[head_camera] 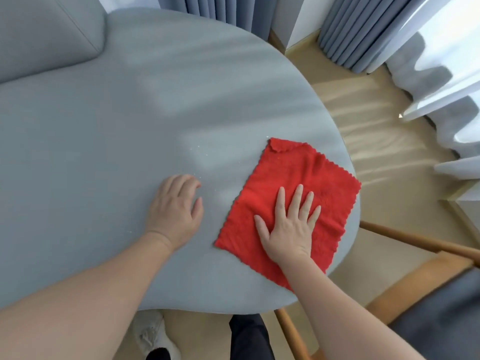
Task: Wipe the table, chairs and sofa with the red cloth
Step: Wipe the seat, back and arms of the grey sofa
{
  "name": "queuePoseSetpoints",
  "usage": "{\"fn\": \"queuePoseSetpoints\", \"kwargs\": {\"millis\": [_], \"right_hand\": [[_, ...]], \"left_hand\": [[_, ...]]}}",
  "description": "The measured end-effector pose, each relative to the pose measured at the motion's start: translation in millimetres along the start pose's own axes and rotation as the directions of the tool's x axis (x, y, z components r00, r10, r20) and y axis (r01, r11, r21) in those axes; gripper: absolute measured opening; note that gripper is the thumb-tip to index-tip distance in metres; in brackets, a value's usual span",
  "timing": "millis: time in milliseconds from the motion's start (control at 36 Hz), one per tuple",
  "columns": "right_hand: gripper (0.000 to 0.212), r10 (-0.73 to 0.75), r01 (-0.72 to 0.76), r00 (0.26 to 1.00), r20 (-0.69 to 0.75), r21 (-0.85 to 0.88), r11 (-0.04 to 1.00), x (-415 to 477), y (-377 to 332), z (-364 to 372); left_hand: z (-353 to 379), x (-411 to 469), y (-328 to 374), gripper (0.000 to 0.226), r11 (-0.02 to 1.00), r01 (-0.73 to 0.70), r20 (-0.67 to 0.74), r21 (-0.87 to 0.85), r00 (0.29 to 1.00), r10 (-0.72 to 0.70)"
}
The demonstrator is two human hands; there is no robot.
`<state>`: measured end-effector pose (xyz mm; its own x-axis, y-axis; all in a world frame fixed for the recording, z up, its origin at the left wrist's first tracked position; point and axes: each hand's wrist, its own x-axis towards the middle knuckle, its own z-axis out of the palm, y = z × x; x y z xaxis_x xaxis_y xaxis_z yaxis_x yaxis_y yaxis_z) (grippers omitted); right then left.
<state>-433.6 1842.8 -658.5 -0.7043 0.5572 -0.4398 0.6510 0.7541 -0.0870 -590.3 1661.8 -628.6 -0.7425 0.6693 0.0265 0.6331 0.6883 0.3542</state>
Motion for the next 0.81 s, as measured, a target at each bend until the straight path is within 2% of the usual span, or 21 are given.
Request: {"fn": "queuePoseSetpoints", "kwargs": {"millis": [472,806], "right_hand": [[0.080,-0.087,0.081,0.992,-0.093,-0.065,0.995,65.7,4.2,-22.1],[0.086,-0.214,0.198,0.968,-0.129,-0.124,0.972,144.0,-1.6,-59.7]], "left_hand": [[-11.7,5.6,-68.3,0.044,0.986,0.130,0.016,0.101,0.991,-0.132],[-28.0,35.7,-133.5,0.056,0.970,0.095,0.098,0.225,0.988,-0.120]]}}
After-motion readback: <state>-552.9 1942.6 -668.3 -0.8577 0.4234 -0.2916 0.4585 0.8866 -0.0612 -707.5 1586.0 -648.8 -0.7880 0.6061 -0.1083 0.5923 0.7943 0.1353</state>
